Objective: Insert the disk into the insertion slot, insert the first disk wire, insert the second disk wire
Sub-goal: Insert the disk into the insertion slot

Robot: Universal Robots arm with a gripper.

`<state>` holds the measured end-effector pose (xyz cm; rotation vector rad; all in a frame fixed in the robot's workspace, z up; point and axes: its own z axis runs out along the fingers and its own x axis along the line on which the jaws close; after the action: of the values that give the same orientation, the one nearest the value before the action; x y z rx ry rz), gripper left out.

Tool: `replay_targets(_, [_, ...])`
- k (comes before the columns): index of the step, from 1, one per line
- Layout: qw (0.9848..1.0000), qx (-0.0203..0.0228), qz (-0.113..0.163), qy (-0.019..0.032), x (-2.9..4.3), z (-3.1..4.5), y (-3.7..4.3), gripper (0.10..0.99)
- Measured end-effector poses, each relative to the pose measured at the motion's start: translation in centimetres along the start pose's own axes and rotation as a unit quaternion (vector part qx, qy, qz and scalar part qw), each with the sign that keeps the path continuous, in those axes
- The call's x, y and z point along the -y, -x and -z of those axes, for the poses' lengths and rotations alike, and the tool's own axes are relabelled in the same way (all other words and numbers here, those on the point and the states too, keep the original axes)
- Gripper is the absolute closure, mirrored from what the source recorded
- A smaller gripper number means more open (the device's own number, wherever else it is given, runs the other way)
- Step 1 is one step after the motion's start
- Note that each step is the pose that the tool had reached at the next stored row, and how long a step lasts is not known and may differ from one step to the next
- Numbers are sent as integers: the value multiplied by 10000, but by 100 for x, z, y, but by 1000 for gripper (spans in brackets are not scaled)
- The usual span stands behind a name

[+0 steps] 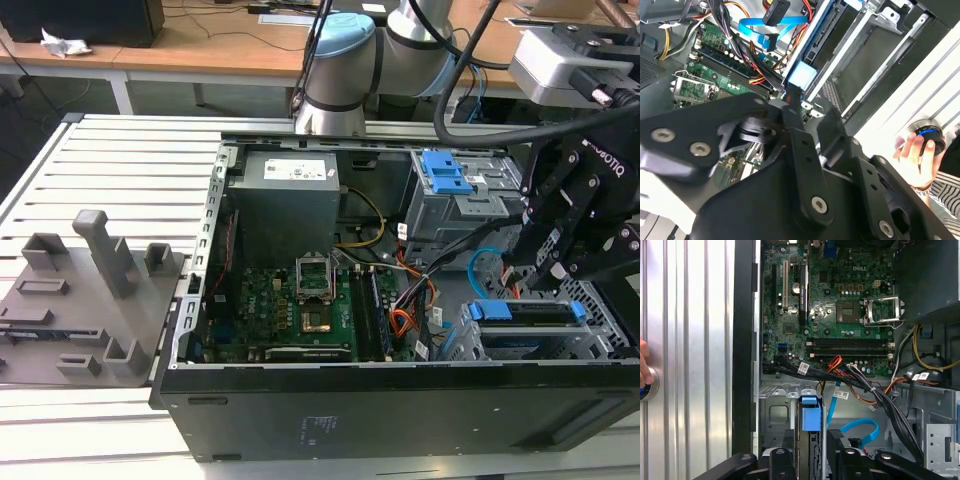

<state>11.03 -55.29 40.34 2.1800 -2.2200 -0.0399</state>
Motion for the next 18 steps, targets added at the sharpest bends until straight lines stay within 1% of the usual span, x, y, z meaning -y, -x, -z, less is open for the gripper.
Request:
replay_targets(4, [10000, 0, 0, 0, 0, -1, 0, 918])
replay_targets(9, [10000, 0, 0, 0, 0, -1, 0, 918])
replay_targets(11, [10000, 1, -1, 0, 22, -2, 1, 918])
replay_targets(14, [10000, 0, 0, 2, 75, 1, 6, 918])
replay_targets(17, [10000, 1, 0, 5, 154, 1, 11, 918])
replay_targets(18, [10000, 0, -1, 5, 159, -1, 11, 918])
